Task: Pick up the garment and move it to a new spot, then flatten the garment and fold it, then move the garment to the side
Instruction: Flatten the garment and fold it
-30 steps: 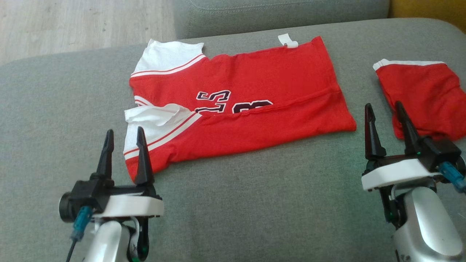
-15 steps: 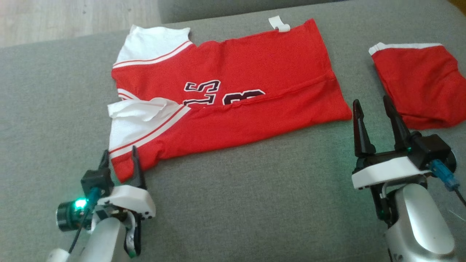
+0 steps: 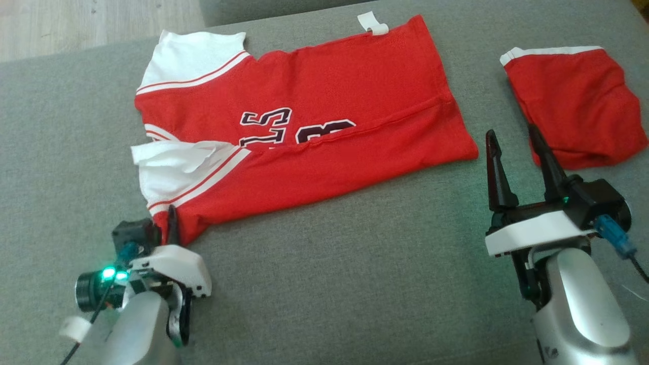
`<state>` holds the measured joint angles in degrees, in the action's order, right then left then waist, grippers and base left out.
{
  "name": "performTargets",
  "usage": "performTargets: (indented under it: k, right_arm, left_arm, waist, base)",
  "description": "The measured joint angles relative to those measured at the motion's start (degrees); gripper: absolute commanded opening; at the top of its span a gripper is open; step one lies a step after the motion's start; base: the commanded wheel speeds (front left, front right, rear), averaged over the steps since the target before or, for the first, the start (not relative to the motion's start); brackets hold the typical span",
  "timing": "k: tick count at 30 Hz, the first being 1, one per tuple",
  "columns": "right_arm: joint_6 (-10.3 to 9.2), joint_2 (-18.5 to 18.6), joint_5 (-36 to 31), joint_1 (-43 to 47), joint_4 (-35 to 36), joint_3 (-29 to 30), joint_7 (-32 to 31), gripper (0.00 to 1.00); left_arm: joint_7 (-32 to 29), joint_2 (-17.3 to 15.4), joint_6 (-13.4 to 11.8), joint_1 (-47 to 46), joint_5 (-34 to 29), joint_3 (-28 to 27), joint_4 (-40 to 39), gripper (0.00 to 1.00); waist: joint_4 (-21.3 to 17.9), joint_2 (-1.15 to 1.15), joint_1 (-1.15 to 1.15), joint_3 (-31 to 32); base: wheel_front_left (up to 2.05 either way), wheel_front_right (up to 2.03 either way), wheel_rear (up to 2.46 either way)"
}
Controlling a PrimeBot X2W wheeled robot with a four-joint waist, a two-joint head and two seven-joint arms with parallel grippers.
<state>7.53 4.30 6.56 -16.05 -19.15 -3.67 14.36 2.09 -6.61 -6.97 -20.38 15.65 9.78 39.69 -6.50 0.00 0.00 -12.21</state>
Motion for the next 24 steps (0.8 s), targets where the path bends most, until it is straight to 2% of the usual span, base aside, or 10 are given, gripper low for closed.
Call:
performTargets:
  k: [5, 13, 19, 24]
  right_arm:
    - [0.0, -0.14, -0.13, -0.09, -1.86, 0.11, -0.93, 1.0]
    - [0.0, -0.58, -4.03, -4.99, -8.59, 4.68, -8.61, 1.0]
    - [0.0, -0.82, -4.68, -8.96, -17.62, 8.35, -14.84, 1.0]
    - [0.0, -0.86, -0.54, -13.66, -24.52, 8.2, -17.35, 1.0]
  left_arm:
    - [2.37, 0.0, -0.08, 0.63, 0.0, 0.51, -1.99, 0.0]
    - [9.64, -0.59, 0.92, 0.59, -0.59, 1.56, -12.67, 0.0]
    - [9.99, -0.63, 1.32, 0.63, -1.62, 3.59, -15.56, 0.0]
    - [9.49, -0.92, 2.0, 0.63, -2.11, 5.16, -15.96, 0.0]
  waist:
    - [0.5, 0.0, 0.01, 0.37]
    - [2.78, 0.0, 0.0, 0.23]
    - [4.45, 0.0, 0.0, -0.48]
    - [5.44, 0.0, 0.0, -1.62]
  base:
    - [0.0, 0.0, 0.0]
    - [0.0, 0.0, 0.0]
    - [0.0, 0.0, 0.0]
    - [0.0, 0.0, 0.0]
